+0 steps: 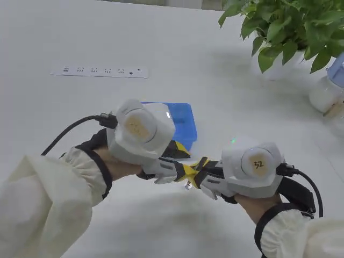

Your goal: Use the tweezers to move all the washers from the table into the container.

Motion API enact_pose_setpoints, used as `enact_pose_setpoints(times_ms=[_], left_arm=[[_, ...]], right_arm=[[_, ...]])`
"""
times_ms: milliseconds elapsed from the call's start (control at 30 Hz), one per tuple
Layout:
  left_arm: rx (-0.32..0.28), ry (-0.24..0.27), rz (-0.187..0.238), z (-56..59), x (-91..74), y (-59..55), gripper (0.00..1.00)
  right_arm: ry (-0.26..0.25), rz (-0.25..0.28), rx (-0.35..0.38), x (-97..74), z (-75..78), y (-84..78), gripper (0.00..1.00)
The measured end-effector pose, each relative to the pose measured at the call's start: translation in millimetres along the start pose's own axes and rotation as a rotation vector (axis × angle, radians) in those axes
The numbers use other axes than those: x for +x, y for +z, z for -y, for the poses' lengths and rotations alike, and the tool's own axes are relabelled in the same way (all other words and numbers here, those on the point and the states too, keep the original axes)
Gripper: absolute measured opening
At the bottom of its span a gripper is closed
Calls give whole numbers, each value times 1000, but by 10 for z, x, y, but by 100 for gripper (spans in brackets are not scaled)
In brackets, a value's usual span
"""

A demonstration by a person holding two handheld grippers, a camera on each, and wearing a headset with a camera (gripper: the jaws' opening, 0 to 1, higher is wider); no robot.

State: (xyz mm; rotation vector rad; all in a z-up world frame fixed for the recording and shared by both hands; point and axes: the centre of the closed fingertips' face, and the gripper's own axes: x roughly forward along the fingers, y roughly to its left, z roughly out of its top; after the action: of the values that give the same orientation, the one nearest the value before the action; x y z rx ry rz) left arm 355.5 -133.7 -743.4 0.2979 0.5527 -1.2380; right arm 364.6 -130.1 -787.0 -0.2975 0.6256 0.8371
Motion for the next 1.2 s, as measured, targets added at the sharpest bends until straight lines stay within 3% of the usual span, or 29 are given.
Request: enact_pose_setpoints(times_ms=[67,133,267,433,567,733,1000,1200], left_arm=[[-70,29,-6,-26,-86,-50,42],[-99,65,-6,-52,-180,-106,48],[-132,136,-14,-89,-366,-227,51],[-183,191,11,-87,-558,-269,59],[-257,219,26,-114,-660,-297,66],[-219,267,14,-124,-757,-339,71],[-271,301,32,-92,-764,-337,74],[-314,271,69,-14,-752,-327,68]], right_arm=[[4,1,27,7,21,11,3],[10,4,68,5,44,23,3],[15,17,120,-47,86,76,3],[15,23,101,-139,113,183,2],[9,78,91,-255,139,473,3],[-12,151,56,-282,236,929,3],[-37,150,44,61,428,1150,3],[-38,94,58,394,471,1063,3]])
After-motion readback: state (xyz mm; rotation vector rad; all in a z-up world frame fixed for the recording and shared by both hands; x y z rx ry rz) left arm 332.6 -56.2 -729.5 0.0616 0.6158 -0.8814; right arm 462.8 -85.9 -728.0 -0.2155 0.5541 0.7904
